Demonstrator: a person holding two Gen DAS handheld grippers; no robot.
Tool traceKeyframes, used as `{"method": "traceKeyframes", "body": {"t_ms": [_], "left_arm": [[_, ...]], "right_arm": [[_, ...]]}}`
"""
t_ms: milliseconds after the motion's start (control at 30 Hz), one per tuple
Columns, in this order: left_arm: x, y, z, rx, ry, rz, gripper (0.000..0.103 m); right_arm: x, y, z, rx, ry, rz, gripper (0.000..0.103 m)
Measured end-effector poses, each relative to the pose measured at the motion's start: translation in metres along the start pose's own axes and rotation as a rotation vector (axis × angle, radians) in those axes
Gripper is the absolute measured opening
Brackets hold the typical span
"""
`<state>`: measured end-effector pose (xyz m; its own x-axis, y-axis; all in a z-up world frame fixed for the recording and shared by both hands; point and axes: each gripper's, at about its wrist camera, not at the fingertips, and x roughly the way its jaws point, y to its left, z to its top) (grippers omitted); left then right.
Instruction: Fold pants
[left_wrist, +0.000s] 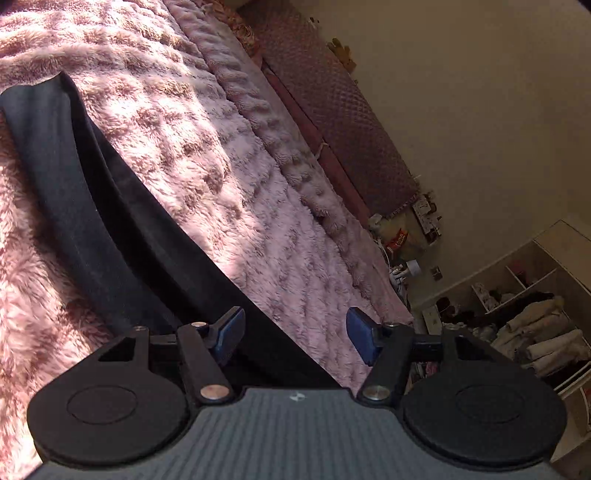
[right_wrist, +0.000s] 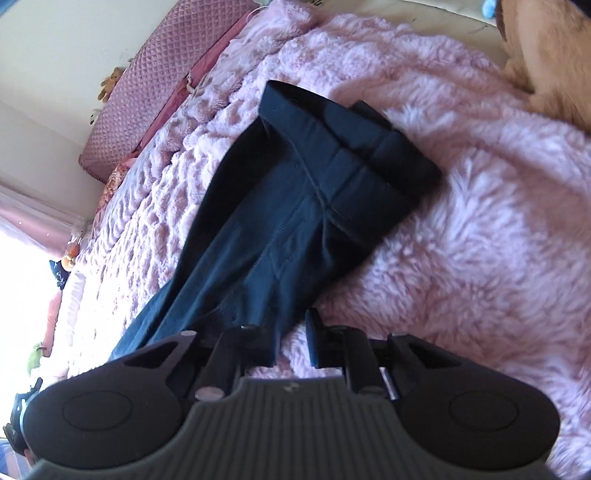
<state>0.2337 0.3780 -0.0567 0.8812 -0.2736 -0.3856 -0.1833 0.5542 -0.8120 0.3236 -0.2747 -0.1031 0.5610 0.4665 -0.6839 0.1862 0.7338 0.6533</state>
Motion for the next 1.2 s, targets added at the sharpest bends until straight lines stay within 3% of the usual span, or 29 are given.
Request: {"method": "traceKeyframes", "body": {"t_ms": [100, 200, 333, 367, 400, 433, 500, 600, 767, 900, 967, 1067, 1200], "left_arm": [[0.004, 0.028, -0.033, -0.110, 0.004, -0.008, 0.072], [0.000, 0.084, -0.050, -0.352, -0.037, -0.054, 0.072], [-0.004, 0.134, -0.047, -0.520, -0.115, -0.083, 0.072], [-0.004, 0.139, -0.043, -0.524, -0.122, -0.076, 0.071], [-0.001, 0.145, -0.037, -0.529, -0.136, -0.077, 0.071], [0.001, 0.148, -0.032, -0.529, -0.145, -0.074, 0.071], [0.007, 0.155, -0.018, -0.545, -0.179, -0.064, 0.070], [0.018, 0.163, 0.005, -0.545, -0.204, -0.051, 0.067], [0.028, 0.160, 0.026, -0.526, -0.137, -0.001, 0.050], [0.007, 0.140, 0.017, -0.357, -0.146, -0.029, 0.051], [-0.007, 0.123, 0.012, -0.222, -0.179, 0.029, 0.051], [-0.018, 0.101, 0.011, -0.080, -0.194, 0.089, 0.051], [-0.014, 0.064, 0.020, 0.038, -0.175, 0.094, 0.052]], "right_arm": [[0.001, -0.025, -0.007, 0.136, -0.082, 0.083, 0.032], [-0.006, -0.046, -0.007, 0.273, -0.192, 0.172, 0.048], [0.004, -0.057, 0.000, 0.357, -0.225, 0.235, 0.052], [0.007, -0.057, 0.001, 0.361, -0.226, 0.227, 0.052], [0.010, -0.054, 0.003, 0.356, -0.230, 0.213, 0.044], [0.012, -0.051, 0.003, 0.345, -0.237, 0.187, 0.029], [0.014, -0.048, 0.002, 0.334, -0.248, 0.143, 0.011], [0.006, -0.051, -0.002, 0.349, -0.263, 0.165, 0.004], [-0.025, -0.059, -0.009, 0.396, -0.287, 0.237, 0.001], [-0.057, -0.057, -0.020, 0.368, -0.322, 0.235, 0.001], [-0.065, -0.058, -0.021, 0.321, -0.300, 0.185, 0.002], [-0.066, -0.057, -0.019, 0.244, -0.197, 0.054, 0.018], [-0.094, -0.033, -0.036, 0.016, -0.224, 0.038, 0.021]]}}
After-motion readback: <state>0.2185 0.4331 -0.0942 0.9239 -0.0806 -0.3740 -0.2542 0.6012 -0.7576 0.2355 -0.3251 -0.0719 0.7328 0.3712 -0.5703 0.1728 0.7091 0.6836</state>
